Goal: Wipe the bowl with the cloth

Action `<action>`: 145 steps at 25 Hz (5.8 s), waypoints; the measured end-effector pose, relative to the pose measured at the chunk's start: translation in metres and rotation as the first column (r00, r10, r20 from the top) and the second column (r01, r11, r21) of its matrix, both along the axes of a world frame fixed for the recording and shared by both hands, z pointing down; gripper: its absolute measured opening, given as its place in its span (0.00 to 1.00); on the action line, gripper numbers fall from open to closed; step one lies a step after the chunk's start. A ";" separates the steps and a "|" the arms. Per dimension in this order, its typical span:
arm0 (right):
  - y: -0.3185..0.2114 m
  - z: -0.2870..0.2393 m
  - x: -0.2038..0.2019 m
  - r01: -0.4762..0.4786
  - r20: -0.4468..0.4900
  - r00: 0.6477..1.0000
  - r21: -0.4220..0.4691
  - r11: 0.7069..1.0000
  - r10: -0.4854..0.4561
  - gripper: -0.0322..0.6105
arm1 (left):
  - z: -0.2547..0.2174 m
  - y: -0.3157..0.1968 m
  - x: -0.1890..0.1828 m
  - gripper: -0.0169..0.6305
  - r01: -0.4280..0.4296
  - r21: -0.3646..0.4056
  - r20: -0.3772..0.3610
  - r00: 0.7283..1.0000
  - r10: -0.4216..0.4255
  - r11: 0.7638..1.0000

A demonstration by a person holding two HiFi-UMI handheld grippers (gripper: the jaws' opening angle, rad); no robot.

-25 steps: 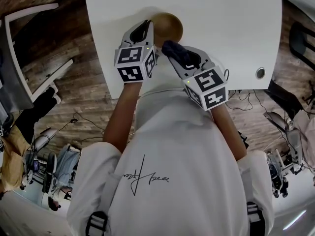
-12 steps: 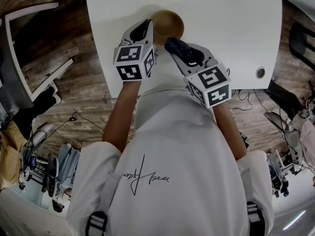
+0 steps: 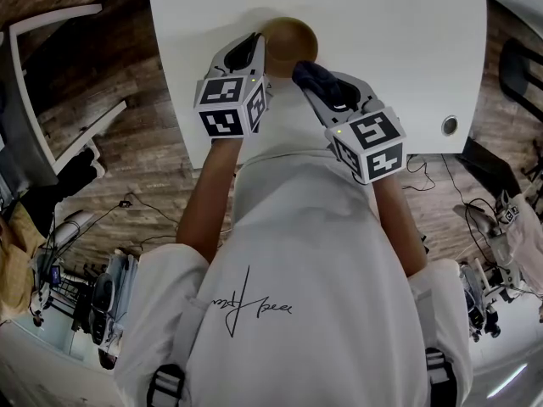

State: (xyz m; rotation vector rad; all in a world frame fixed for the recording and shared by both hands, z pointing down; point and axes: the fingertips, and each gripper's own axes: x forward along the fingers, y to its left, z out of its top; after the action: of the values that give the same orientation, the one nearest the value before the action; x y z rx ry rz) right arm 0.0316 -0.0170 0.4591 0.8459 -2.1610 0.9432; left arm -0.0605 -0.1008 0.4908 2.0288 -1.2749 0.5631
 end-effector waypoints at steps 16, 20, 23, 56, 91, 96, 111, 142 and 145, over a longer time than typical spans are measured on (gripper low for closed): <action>-0.007 0.002 0.018 0.011 -0.056 0.998 0.031 0.999 -0.009 0.24 | -0.001 0.003 0.003 0.06 -0.013 0.002 0.008 1.000 0.013 1.000; -0.007 0.002 0.020 0.016 -0.056 0.998 0.035 0.999 -0.014 0.24 | -0.001 0.005 0.004 0.06 -0.019 -0.001 0.006 1.000 0.019 1.000; -0.009 0.002 0.026 0.013 -0.054 0.998 0.039 0.999 -0.011 0.24 | -0.002 0.005 0.006 0.06 -0.024 0.000 0.013 1.000 0.024 1.000; -0.032 0.007 0.039 0.006 -0.090 0.996 0.080 0.997 0.002 0.24 | 0.003 0.012 0.006 0.06 -0.033 -0.003 0.047 0.998 0.033 0.999; -0.068 0.008 0.035 0.111 -0.130 0.987 0.117 0.987 -0.096 0.24 | 0.003 0.010 0.011 0.06 -0.046 -0.003 0.050 0.998 0.046 0.999; -0.077 0.011 0.035 0.130 -0.140 0.984 0.144 0.981 -0.110 0.24 | 0.006 0.009 0.015 0.06 -0.048 -0.003 0.052 0.997 0.048 0.999; -0.089 0.010 0.008 0.206 -0.198 0.965 0.177 0.962 -0.170 0.24 | 0.006 0.009 0.001 0.06 -0.061 -0.001 0.047 0.997 0.061 0.998; -0.126 0.017 -0.053 0.384 -0.340 0.892 0.218 0.897 -0.300 0.24 | 0.013 -0.011 -0.027 0.06 -0.054 -0.016 0.019 0.998 0.054 0.998; -0.128 0.018 -0.057 0.386 -0.342 0.891 0.225 0.895 -0.298 0.24 | 0.014 -0.012 -0.028 0.06 -0.053 -0.016 0.017 0.998 0.053 0.998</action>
State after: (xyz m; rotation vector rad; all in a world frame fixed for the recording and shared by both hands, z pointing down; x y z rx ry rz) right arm -0.0255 -0.1451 0.4770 0.6502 -2.1084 0.2998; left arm -0.0885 -0.1131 0.5048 2.0543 -1.2264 0.6146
